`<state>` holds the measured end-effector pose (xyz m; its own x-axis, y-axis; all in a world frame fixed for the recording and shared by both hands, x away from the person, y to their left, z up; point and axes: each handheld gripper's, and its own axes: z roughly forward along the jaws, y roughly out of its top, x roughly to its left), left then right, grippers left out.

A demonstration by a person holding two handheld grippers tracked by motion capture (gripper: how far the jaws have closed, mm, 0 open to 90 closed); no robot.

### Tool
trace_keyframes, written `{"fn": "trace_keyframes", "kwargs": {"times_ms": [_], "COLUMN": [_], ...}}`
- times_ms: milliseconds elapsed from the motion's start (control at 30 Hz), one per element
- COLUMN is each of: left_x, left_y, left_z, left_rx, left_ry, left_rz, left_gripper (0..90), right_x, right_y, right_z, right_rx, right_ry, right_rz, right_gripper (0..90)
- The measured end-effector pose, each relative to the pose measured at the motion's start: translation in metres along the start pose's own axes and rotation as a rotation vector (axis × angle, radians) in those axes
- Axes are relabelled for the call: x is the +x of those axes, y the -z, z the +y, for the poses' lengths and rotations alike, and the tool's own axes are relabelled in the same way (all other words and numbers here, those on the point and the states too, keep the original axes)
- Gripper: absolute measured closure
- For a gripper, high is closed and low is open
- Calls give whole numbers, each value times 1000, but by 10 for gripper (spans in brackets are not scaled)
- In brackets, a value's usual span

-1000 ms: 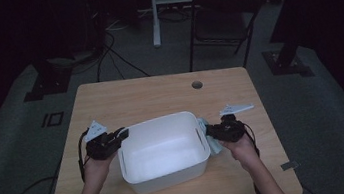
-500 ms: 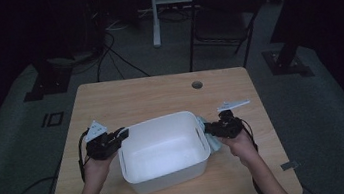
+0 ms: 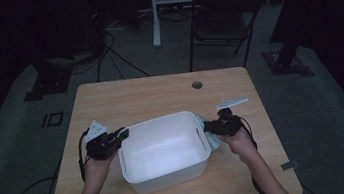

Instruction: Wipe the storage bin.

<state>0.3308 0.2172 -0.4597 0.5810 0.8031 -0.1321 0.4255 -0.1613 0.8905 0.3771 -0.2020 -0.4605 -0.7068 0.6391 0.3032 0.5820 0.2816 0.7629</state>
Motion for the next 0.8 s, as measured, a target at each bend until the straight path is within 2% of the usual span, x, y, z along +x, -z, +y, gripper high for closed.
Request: {"fn": "trace_keyframes", "kwargs": {"times_ms": [67,200,333,500,667,733,800], "left_x": [0,0,-1,-1,-1,-1,-1], "left_y": [0,0,0,0,-1,-1,-1], "left_z": [0,0,0,0,0,1,1], "left_rx": [1,0,-2,0,1,2,2], "left_ry": [-1,0,3,-2,-9,-11,-13], "left_rz": [0,1,8,6,5,7,8], "left_gripper": [773,773,773,773,774,774,774], "right_x": [2,1,-4,-8,-7,-6,-8], "right_y": [1,6,3,-3,4,4,1], "right_z": [2,10,9,4,13,15,14], "right_rx": [-6,-40,-34,-12,-54,-48,-51], "right_ry": [16,15,-6,-21,-21,-11,-20], "right_rz": [-12,6,31,31,43,32,42], "right_gripper": [795,795,795,795,795,795,795]}}
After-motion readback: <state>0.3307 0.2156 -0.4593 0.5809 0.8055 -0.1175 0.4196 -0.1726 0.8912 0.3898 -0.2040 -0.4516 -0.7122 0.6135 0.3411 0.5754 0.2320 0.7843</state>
